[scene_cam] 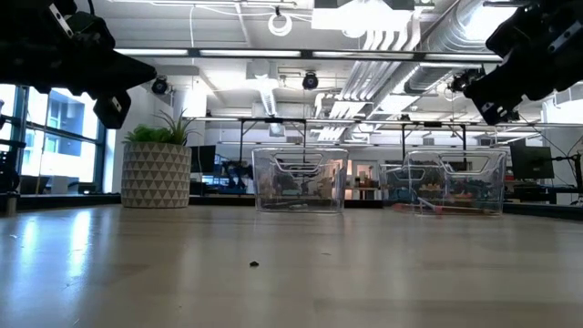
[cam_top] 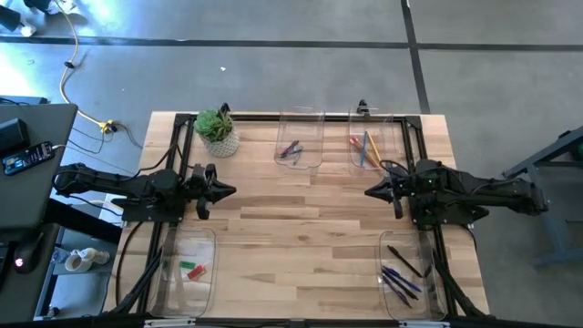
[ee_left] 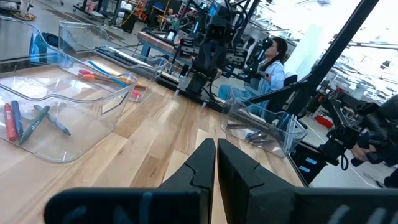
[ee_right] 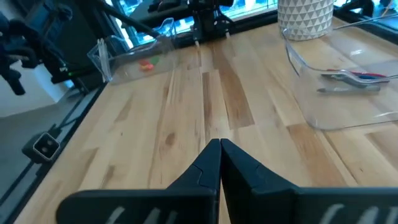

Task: Sort crayons/erasers/pens/pencils in bins
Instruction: Return to Home Position

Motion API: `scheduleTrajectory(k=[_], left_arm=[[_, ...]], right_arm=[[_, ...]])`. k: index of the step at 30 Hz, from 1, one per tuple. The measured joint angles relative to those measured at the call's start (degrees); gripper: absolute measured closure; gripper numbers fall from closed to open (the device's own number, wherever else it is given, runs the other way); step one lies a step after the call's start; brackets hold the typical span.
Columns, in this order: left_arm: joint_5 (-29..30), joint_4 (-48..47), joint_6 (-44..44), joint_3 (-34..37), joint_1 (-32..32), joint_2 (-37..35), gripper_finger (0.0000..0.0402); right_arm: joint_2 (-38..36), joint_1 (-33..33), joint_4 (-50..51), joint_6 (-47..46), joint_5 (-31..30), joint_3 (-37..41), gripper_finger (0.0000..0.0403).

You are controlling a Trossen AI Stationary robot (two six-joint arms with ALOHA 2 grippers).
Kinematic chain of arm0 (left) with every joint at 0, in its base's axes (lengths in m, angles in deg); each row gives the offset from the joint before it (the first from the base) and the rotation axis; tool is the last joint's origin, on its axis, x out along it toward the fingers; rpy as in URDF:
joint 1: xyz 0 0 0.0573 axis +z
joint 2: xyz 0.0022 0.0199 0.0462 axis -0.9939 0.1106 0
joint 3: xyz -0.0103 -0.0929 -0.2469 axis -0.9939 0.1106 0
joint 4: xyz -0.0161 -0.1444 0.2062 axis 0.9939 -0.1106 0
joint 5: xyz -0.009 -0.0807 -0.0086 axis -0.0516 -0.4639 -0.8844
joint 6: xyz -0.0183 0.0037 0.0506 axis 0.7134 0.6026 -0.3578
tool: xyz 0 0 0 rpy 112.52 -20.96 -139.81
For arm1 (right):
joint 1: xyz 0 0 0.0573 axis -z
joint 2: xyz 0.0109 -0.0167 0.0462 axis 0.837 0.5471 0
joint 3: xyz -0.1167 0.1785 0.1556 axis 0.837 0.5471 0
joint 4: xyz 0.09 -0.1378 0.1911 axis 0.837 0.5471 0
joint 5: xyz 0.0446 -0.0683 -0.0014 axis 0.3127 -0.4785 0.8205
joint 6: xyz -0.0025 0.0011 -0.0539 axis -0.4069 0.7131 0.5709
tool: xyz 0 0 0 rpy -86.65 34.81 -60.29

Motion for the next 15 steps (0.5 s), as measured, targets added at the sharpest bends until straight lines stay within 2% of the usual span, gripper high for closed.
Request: scheduleTrajectory(k=[15], left_arm=[[0.01,0.00,0.01,0.00,0.00,0.00,0.0394]], right_arm=[[0.00,0.00,0.75,5.10,0.65,0.02,0.0403]])
